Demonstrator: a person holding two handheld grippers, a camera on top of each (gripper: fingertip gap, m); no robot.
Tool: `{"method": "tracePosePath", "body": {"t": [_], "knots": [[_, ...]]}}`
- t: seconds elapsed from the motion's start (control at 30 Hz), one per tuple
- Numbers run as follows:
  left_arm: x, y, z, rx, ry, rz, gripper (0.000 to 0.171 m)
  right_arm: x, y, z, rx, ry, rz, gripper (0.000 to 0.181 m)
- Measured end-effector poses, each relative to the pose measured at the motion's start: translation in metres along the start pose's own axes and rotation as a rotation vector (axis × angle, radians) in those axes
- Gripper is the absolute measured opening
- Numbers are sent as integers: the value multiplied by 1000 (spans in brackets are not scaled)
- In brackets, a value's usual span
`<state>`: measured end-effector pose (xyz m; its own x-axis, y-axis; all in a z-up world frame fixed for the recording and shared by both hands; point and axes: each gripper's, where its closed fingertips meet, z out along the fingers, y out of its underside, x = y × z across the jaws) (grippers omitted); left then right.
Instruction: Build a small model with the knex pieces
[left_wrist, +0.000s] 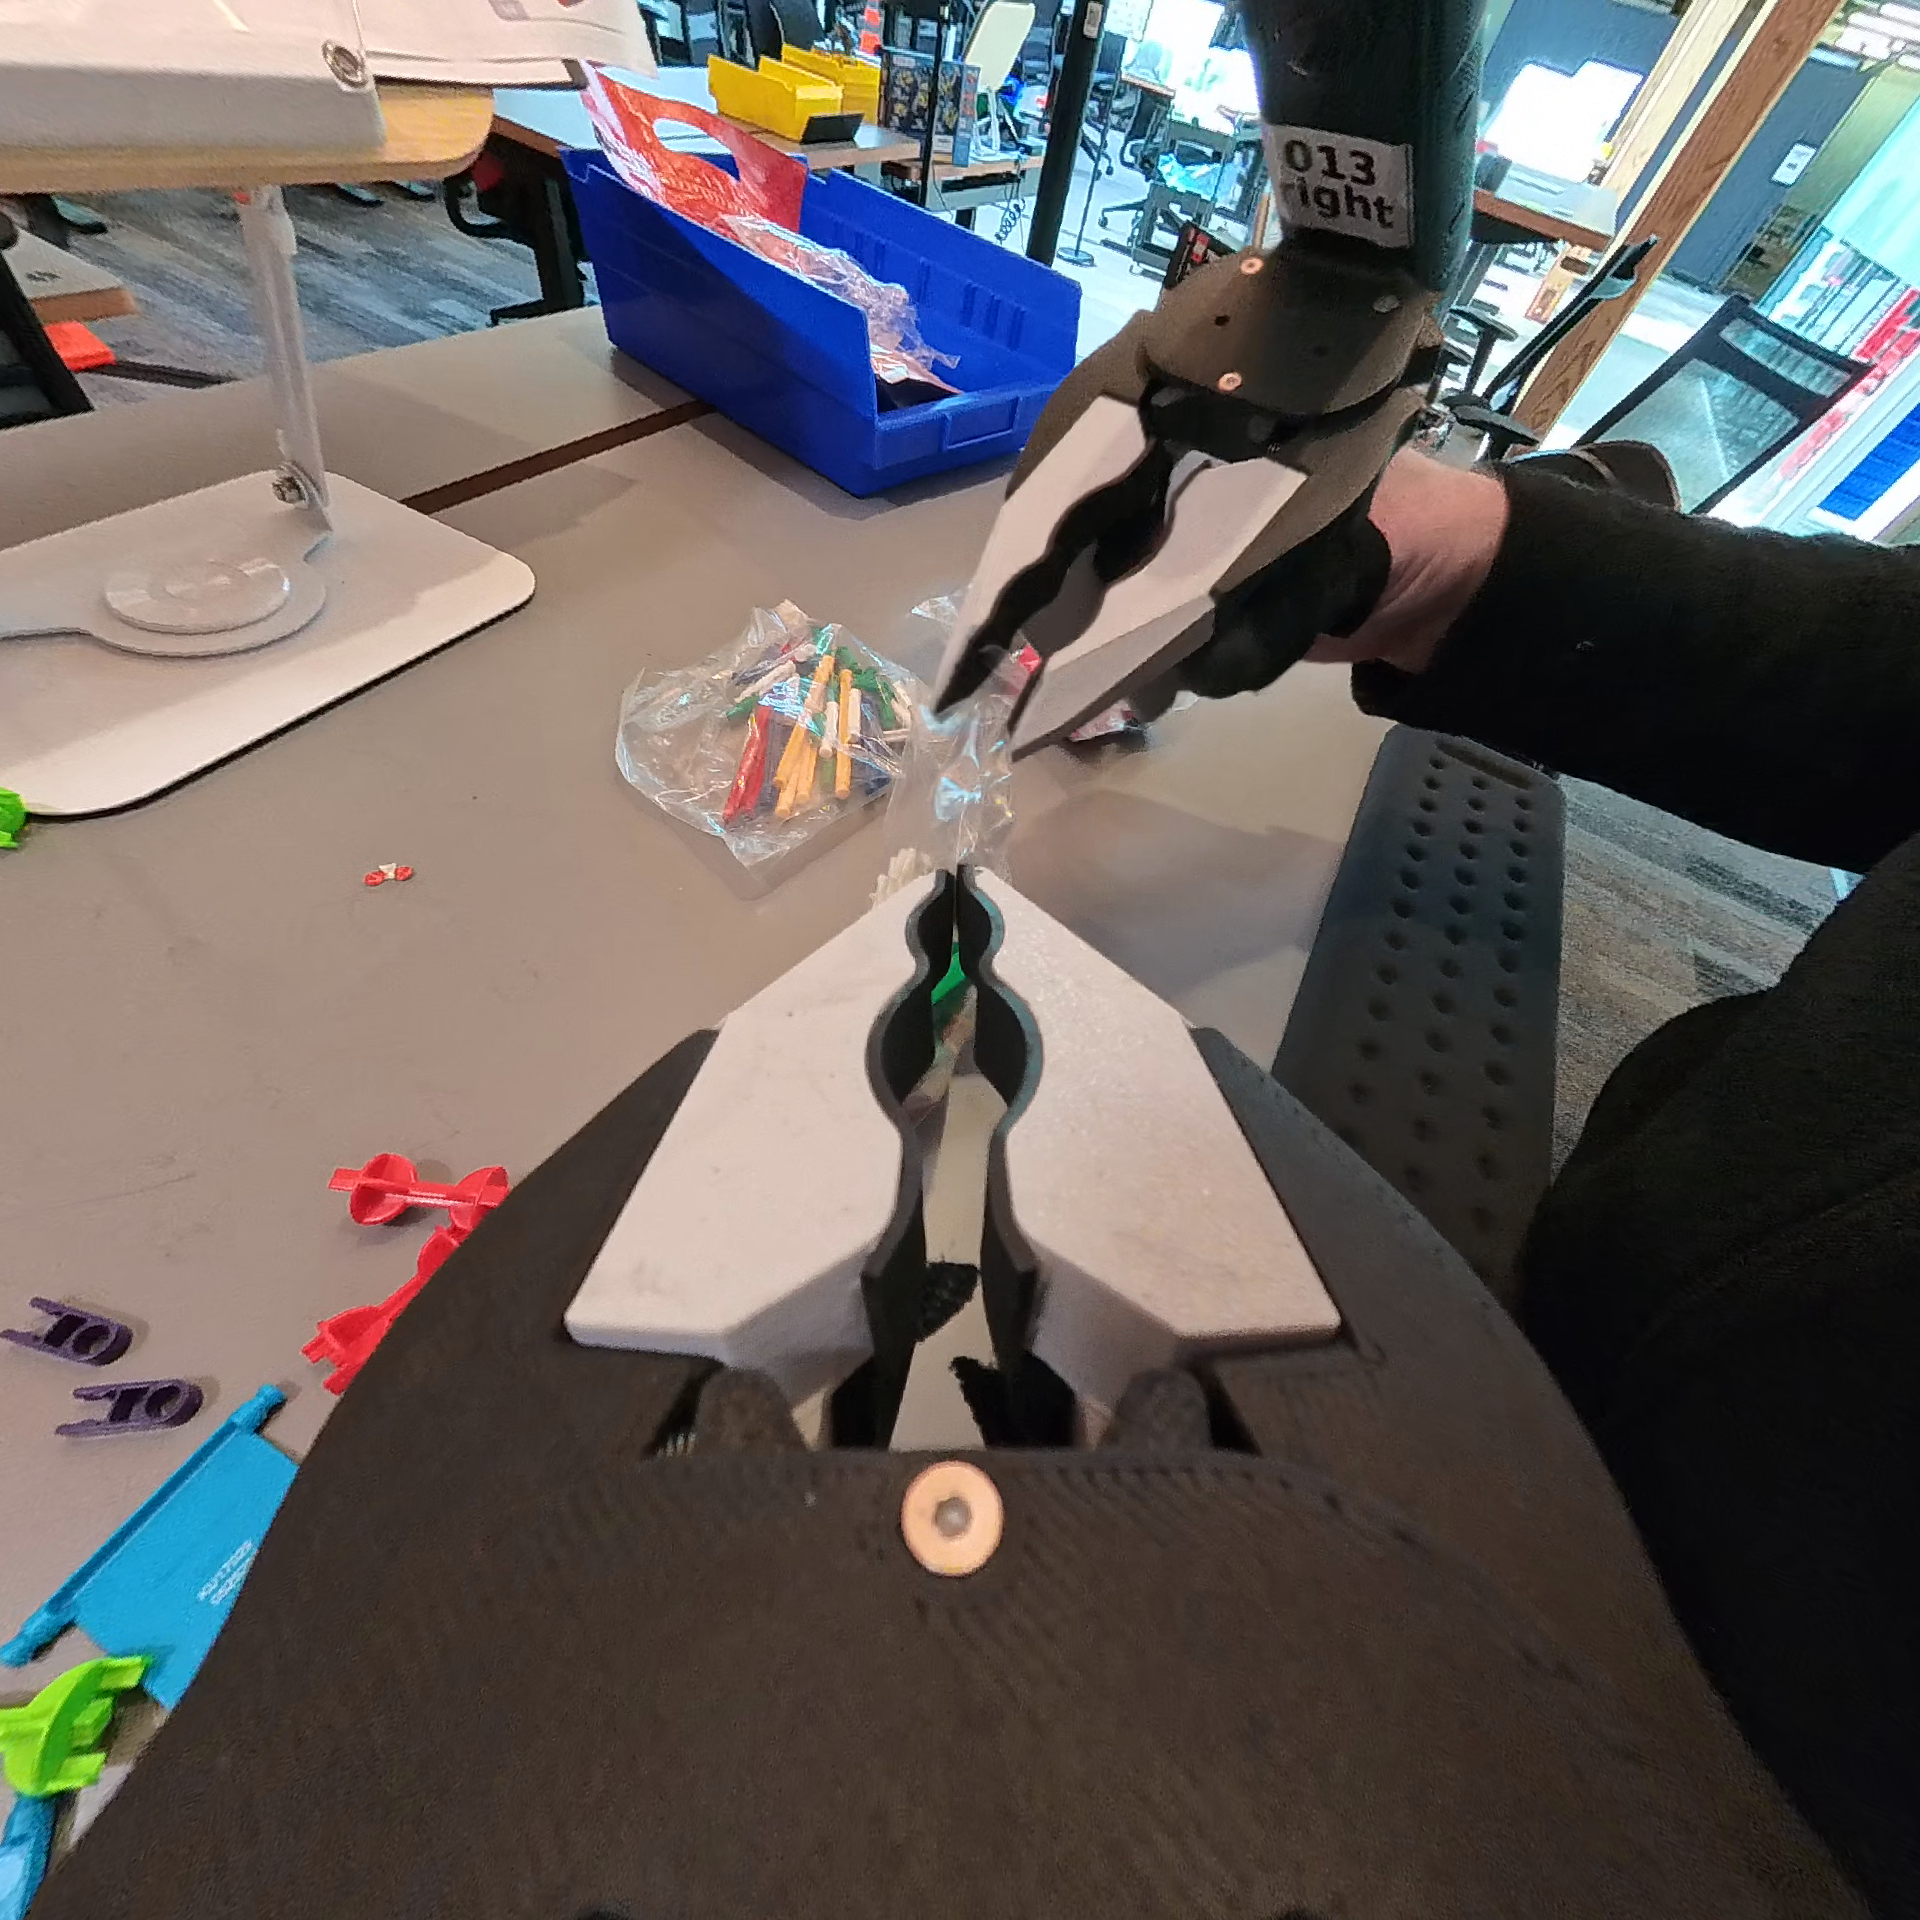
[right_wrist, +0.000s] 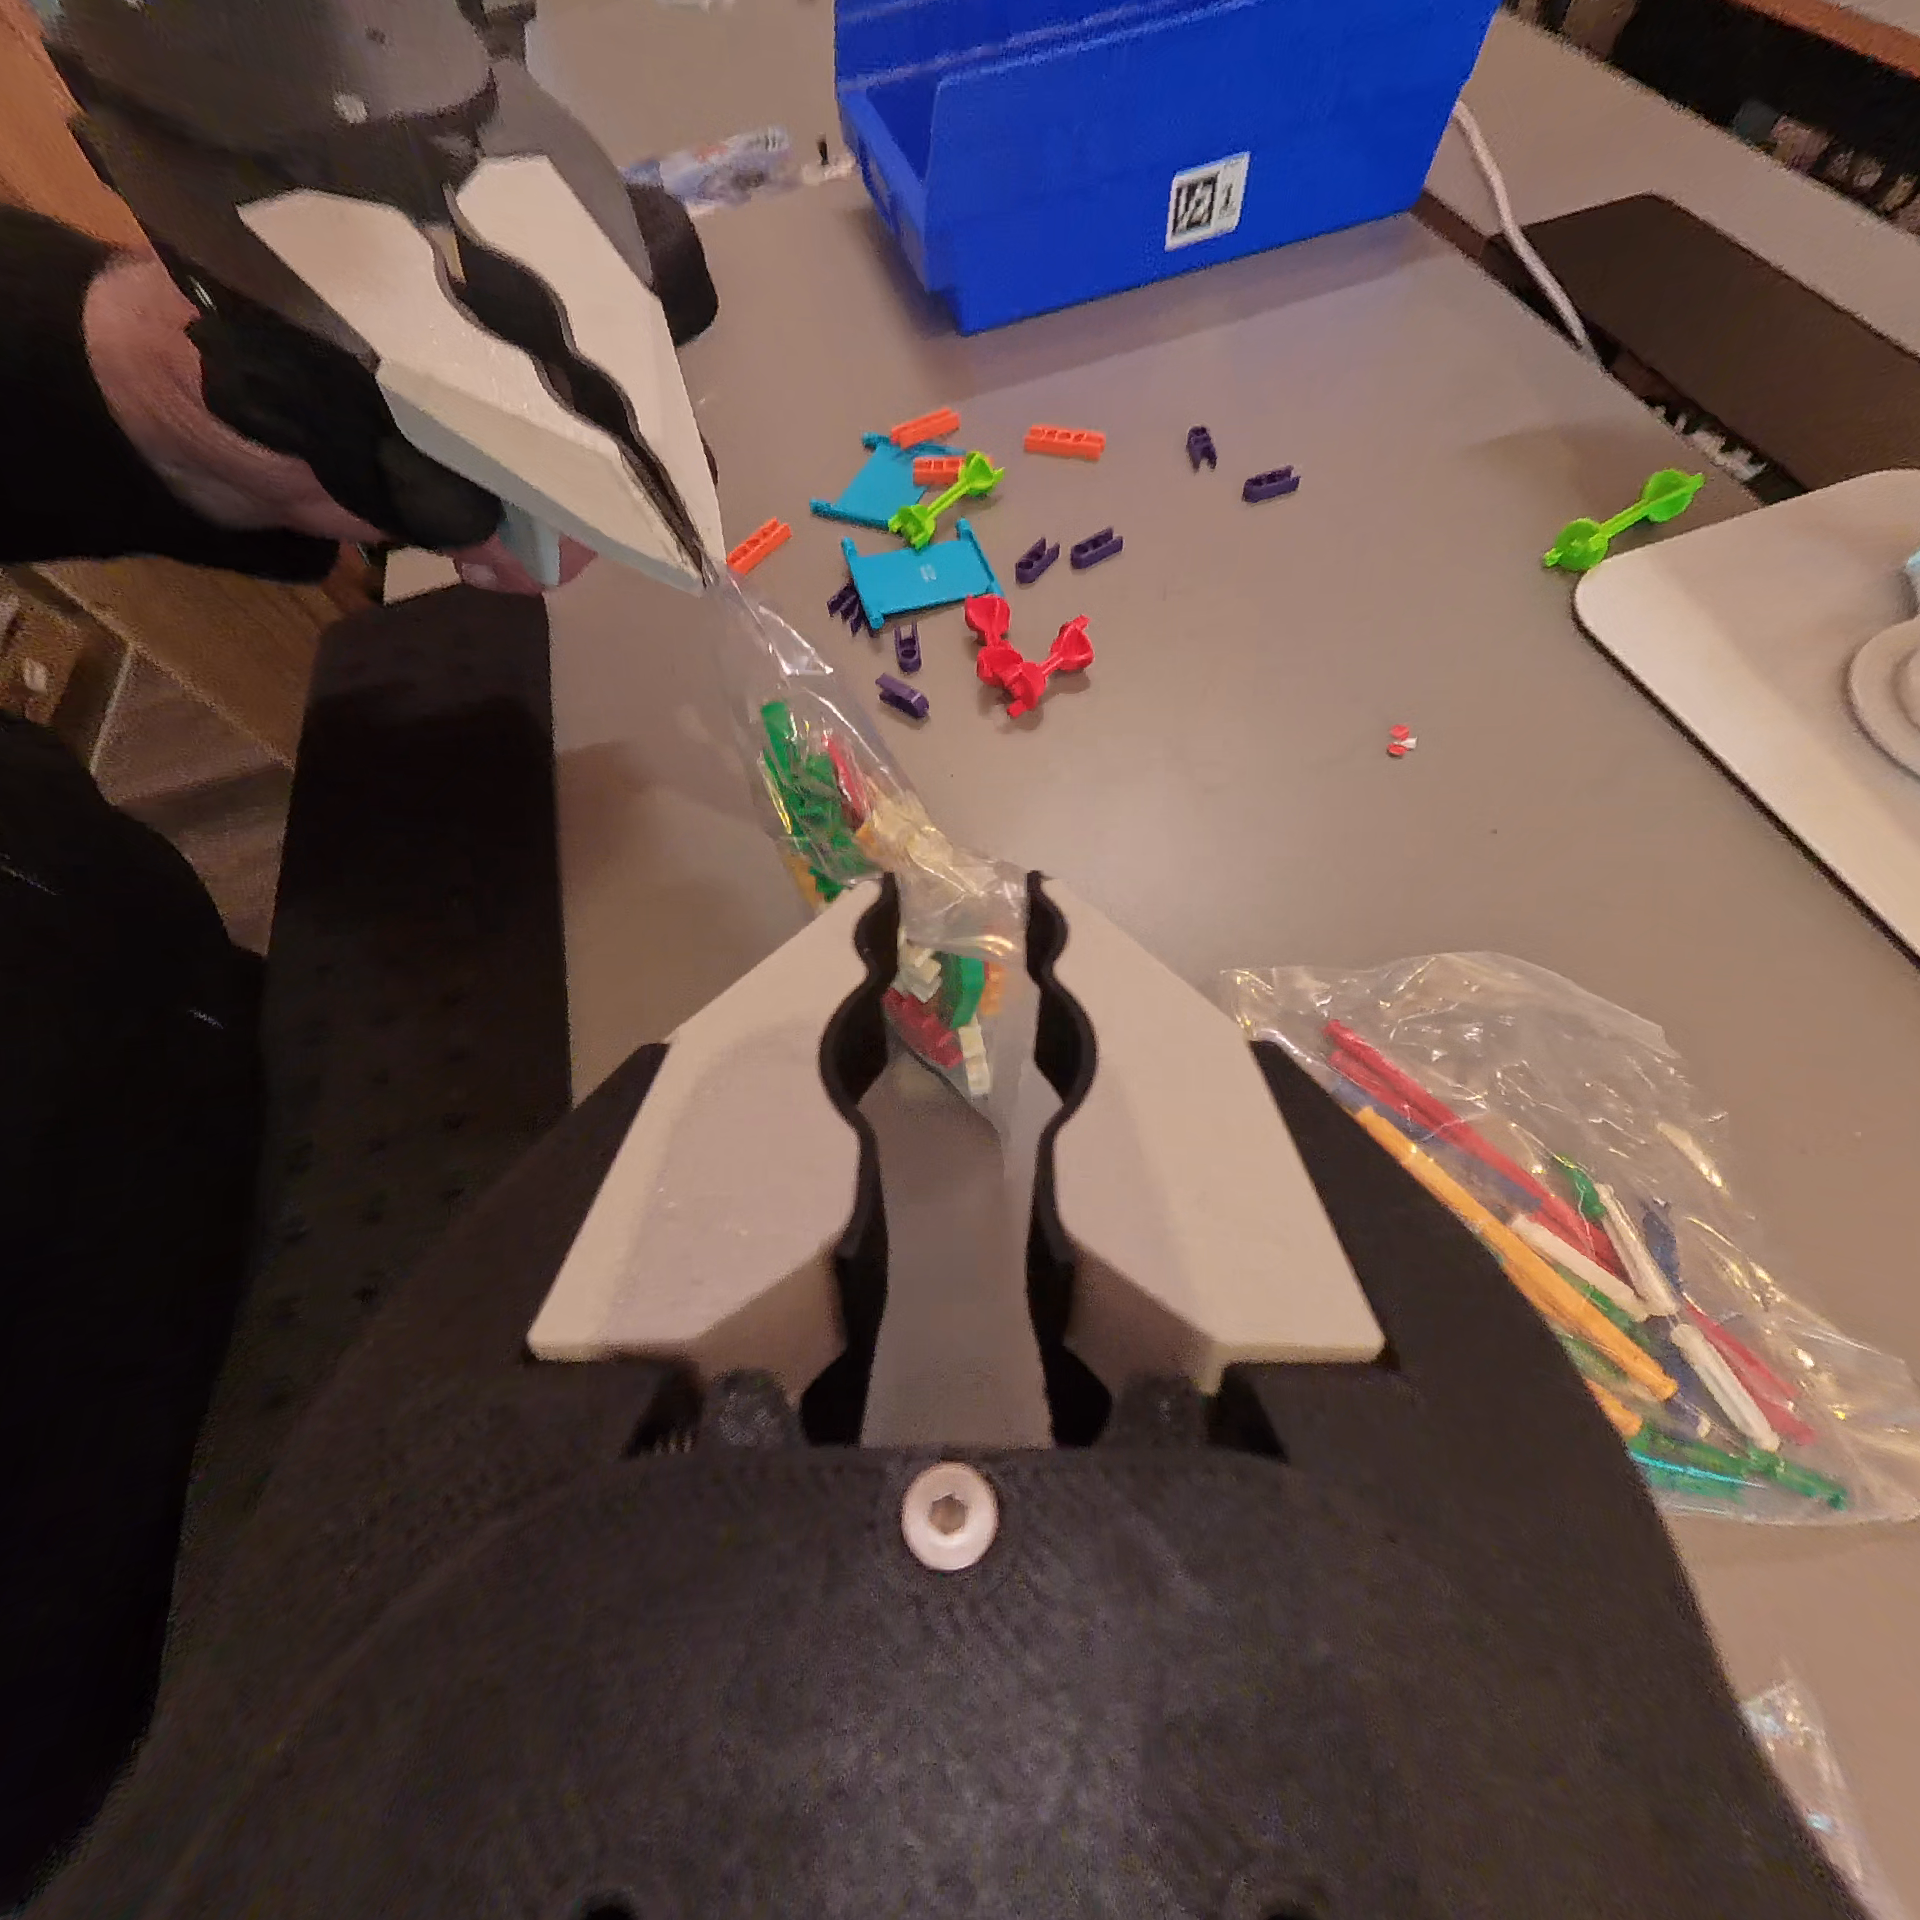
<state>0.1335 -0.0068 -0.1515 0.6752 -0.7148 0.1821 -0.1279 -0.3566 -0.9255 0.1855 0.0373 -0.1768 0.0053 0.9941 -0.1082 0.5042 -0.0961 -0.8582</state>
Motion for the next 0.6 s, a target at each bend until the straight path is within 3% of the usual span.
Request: {"method": "tracePosePath", "body": {"t": [0.1, 0.23, 0.27, 0.33, 0.43, 0.5, 0.6], "knots": [[-2, 0, -3, -1, -2, -5, 0, -6, -1, 2, -27, -53, 11, 1], [-8, -5, -9, 40, -6, -35, 4, -14, -8, 1, -7, -122, 105, 0], [-8, -5, -8, 33, -1, -33, 17, -15, -8, 1, -14, -130, 116, 0], [-13, -2, -2, -3, -10, -54, 60, -16, -8, 1, -25, -138, 129, 0], [-8, 2, 12, -55, 38, -37, 69, -21, -12, 0, -18, -164, 143, 0], [0, 5, 24, -94, 71, -16, 51, -23, -15, 0, -17, -179, 160, 0], [3, 16, 36, -149, 68, 4, 3, -20, -17, 1, -1, -178, 205, 0]]}}
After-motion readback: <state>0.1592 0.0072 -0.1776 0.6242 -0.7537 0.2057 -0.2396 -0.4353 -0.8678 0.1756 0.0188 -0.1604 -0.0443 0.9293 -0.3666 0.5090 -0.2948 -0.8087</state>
